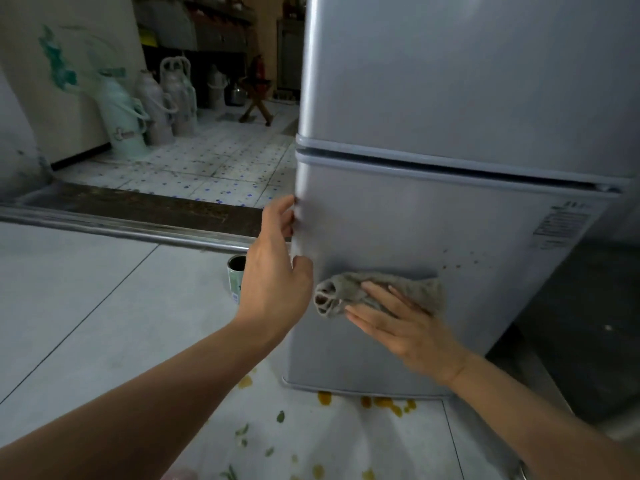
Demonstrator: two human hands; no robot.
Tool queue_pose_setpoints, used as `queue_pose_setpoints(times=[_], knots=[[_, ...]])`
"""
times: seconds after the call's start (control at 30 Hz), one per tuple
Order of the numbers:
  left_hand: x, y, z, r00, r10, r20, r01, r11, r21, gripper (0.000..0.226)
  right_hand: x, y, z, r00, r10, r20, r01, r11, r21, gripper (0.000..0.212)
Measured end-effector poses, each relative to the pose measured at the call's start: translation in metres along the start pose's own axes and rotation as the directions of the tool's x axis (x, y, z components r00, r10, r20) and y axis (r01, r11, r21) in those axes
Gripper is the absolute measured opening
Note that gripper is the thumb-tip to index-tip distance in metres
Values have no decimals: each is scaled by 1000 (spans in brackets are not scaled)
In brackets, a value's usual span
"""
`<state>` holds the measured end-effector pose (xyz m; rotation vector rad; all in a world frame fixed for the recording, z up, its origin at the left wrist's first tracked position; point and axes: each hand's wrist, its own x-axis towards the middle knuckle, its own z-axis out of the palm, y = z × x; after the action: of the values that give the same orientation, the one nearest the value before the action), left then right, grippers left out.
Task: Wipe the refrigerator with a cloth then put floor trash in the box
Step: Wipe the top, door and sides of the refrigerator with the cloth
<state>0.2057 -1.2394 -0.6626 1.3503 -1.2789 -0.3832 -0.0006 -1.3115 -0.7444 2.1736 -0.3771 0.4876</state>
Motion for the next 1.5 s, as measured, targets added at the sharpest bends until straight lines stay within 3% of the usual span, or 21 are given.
queue_pose_setpoints(times=[0.07,0.2,0.27,0.37,0.43,0.53,0.6,0.7,0.87,0.97,1.03,1.17,1.27,1.33,1.43,1.5], knots=[[-4,6,1,1000,-7,-12,7,1000,6,71,0,9,-7,1000,-23,10,23,1000,21,45],[-8,20,5,999,6,-53,-2,997,79,72,21,71,-43,961,176,-214,-183,983,-15,40],[-10,29,9,994,71,-81,-58,986,154,73,30,99,-54,942,172,-287,-201,977,-75,39],[-12,33,19,982,155,-108,-127,964,233,75,27,97,-45,907,244,-344,-266,964,-17,42],[-17,29,25,976,191,-100,-157,947,281,75,7,67,-26,902,303,-306,-310,950,28,48],[-27,20,31,964,263,-29,-235,900,368,76,-34,31,-5,960,219,-172,-222,975,-1,55],[-30,17,34,950,309,39,-295,852,434,76,-47,27,-6,985,151,-87,-150,989,21,51],[-28,21,37,925,360,120,-371,792,485,78,-44,53,-22,993,93,-70,-90,995,45,40],[-19,42,54,886,424,188,-459,739,494,77,-18,124,-61,898,315,-306,-347,936,-55,37],[-20,47,68,881,420,217,-469,723,507,74,-22,111,-49,821,446,-357,-460,886,49,38],[-22,43,73,883,408,233,-467,708,529,73,-42,84,-31,805,493,-330,-482,868,120,44],[-29,34,78,847,406,343,-532,645,549,76,-91,42,-10,892,435,-119,-425,899,104,47],[-32,35,81,817,397,418,-576,600,555,75,-94,45,-19,915,395,-80,-386,916,108,42],[-31,40,83,806,403,434,-591,589,550,74,-82,64,-32,877,457,-148,-442,889,123,43],[-25,51,89,791,425,439,-611,576,543,74,-59,109,-58,738,609,-291,-603,789,120,44],[-20,56,92,783,440,441,-623,564,542,73,-52,125,-69,719,633,-285,-640,764,83,42]])
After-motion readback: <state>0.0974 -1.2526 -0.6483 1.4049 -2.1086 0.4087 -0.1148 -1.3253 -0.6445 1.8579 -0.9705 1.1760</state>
